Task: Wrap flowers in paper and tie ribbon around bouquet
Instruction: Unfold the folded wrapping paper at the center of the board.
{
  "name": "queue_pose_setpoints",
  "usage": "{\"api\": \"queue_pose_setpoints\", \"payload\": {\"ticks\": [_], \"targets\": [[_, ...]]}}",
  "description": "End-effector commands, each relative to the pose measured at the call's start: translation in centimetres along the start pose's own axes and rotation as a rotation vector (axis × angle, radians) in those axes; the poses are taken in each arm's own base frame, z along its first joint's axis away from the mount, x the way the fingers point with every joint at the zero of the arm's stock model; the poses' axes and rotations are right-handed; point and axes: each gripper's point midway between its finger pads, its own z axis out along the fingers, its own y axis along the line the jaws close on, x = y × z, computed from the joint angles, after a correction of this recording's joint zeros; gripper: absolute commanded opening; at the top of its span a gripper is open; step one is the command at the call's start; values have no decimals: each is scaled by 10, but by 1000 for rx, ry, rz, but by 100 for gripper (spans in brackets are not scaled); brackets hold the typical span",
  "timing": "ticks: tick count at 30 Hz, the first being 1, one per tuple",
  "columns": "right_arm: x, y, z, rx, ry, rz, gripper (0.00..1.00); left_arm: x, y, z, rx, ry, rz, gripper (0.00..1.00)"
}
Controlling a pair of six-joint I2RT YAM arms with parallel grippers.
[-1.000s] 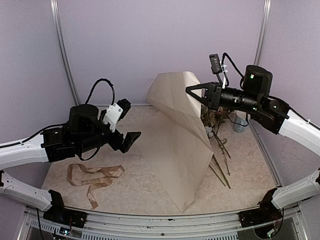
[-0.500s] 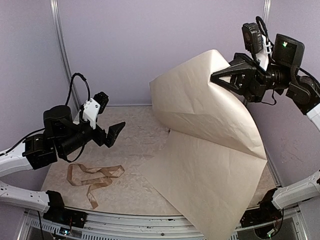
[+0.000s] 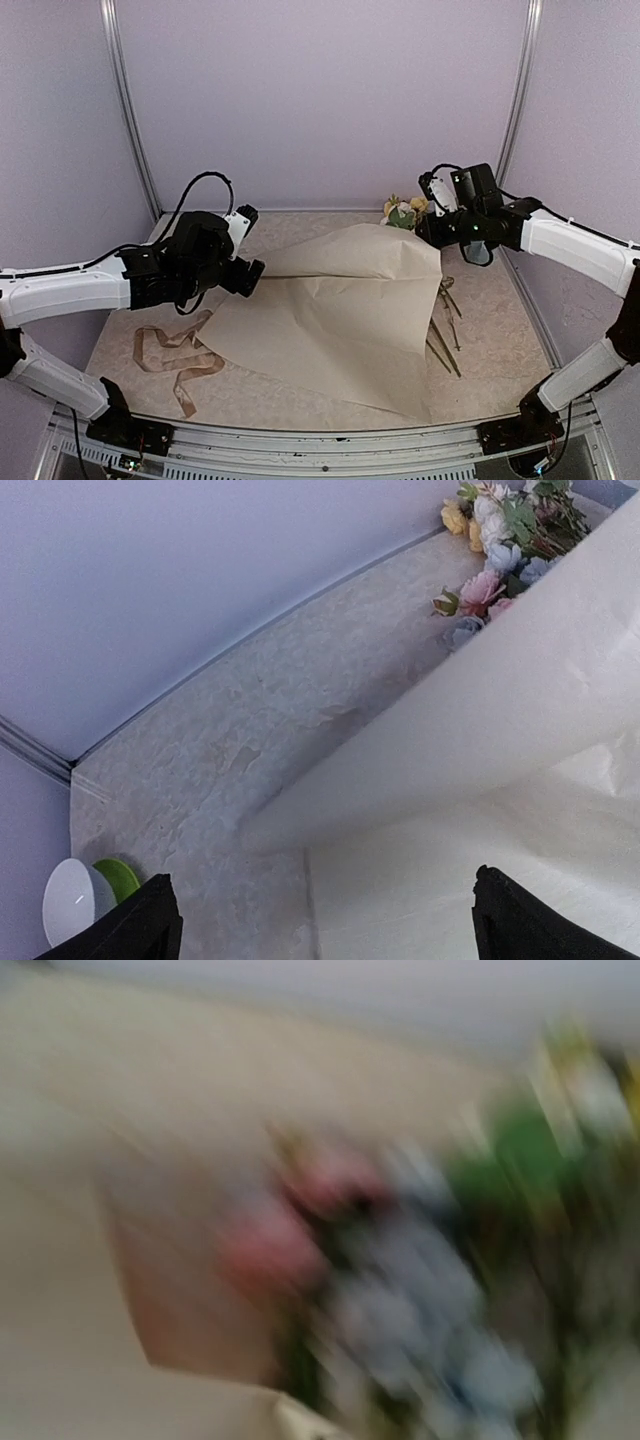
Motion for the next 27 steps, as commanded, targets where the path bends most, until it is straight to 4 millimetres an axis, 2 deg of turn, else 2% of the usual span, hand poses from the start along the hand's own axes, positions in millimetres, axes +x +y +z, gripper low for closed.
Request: {"api": "queue_pose_setpoints", "payload": {"ticks": [1, 4, 8, 12, 17, 19, 22, 27], "targets": [[1, -40, -6, 196, -63, 51, 0, 25, -17, 14, 46, 89, -16, 99], [10, -44, -4, 197, -62, 55, 0, 43, -37, 21, 115, 142, -14, 98], [35, -23, 15, 59, -20, 58, 0, 80, -55, 34, 165, 249, 9, 98], [45, 14, 34, -164, -1, 45, 0, 134, -56, 58, 160, 416, 6, 95], [46, 27, 59, -219, 43, 18, 0, 176, -58, 70, 151, 541, 0, 95], [45, 23, 68, -187, 51, 18, 0, 189, -55, 74, 133, 591, 3, 95], [34, -1, 75, -51, 23, 42, 0, 207, -50, 73, 97, 657, 29, 94], [14, -38, 90, 137, -5, 52, 0, 210, -45, 70, 80, 671, 51, 94]]}}
